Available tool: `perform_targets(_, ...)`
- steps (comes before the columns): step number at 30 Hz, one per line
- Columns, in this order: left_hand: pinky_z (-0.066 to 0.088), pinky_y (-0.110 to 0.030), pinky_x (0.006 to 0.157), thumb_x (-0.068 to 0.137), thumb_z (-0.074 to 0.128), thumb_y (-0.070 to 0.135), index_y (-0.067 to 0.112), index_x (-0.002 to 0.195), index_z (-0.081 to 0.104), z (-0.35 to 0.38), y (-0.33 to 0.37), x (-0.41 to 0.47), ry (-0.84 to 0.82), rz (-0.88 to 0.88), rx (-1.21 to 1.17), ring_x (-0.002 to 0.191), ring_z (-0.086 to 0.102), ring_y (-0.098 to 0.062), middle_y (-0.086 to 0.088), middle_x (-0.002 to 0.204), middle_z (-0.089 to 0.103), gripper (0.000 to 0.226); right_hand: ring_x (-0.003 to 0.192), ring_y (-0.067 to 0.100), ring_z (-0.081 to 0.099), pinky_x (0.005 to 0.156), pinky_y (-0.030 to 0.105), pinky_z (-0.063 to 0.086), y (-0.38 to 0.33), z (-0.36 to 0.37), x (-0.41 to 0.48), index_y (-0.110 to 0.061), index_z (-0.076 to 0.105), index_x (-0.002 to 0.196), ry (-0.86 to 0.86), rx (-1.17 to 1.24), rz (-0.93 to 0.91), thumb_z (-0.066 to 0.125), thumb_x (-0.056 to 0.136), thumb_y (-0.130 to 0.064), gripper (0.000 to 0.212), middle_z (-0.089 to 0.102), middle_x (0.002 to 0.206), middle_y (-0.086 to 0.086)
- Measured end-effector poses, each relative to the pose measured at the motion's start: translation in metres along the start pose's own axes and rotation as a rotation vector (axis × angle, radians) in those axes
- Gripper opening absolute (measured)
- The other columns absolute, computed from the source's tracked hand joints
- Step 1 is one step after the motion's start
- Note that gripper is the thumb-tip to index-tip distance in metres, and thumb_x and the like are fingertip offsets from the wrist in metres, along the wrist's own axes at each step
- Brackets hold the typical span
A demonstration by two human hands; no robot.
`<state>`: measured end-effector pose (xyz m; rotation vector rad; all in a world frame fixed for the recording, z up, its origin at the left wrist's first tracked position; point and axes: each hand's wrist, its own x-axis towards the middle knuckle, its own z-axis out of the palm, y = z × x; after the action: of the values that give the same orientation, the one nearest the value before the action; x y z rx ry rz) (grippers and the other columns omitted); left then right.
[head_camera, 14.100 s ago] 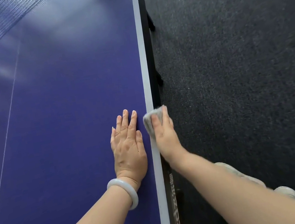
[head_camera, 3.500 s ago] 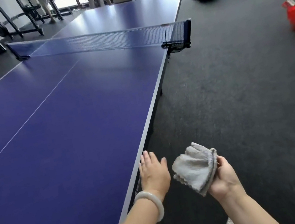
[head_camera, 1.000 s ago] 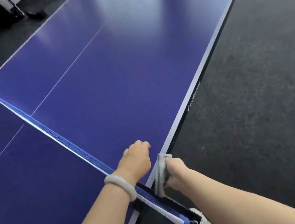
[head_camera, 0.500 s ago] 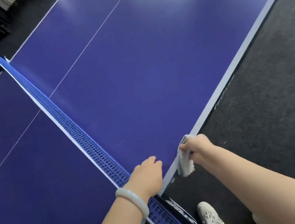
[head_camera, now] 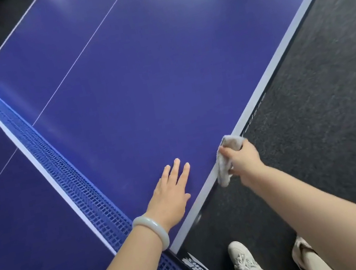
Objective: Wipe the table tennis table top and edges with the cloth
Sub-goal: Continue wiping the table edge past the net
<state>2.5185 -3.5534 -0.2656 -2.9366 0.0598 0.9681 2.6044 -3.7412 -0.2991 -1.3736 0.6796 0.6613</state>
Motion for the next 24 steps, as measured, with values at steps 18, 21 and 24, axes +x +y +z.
perform_targets(18,-0.001,-0.049,0.123,0.102,0.012,0.051,0.03,0.158,0.006,-0.045,0.059,0.157,0.497,-0.004,-0.111,0.153,-0.007,-0.017,0.007,0.166,-0.001,0.061,0.148,-0.011,0.003,0.125,0.023,0.006,0.07,0.057,-0.002,-0.043,0.001,0.151,0.232,0.278,-0.339,0.039,0.099,-0.048,0.065,0.004,0.163,-0.025)
perform_targets(21,0.002,-0.049,0.123,0.098,0.012,0.053,0.029,0.158,0.013,-0.043,0.056,0.158,0.544,0.012,-0.119,0.153,-0.002,-0.018,0.006,0.166,0.005,0.064,0.151,0.007,0.019,0.124,0.039,0.016,0.053,0.052,0.018,-0.016,0.018,0.157,0.301,0.272,-0.348,0.037,0.091,-0.065,0.084,0.022,0.164,-0.001)
perform_targets(24,0.002,-0.049,0.123,0.098,0.011,0.053,0.029,0.158,0.014,-0.04,0.057,0.159,0.556,0.011,-0.129,0.153,-0.002,-0.017,0.006,0.166,0.006,0.065,0.148,0.009,0.026,0.123,0.036,0.021,0.003,0.023,0.064,-0.013,0.023,0.157,0.402,0.312,-0.41,0.04,0.092,-0.065,0.085,0.029,0.161,0.003)
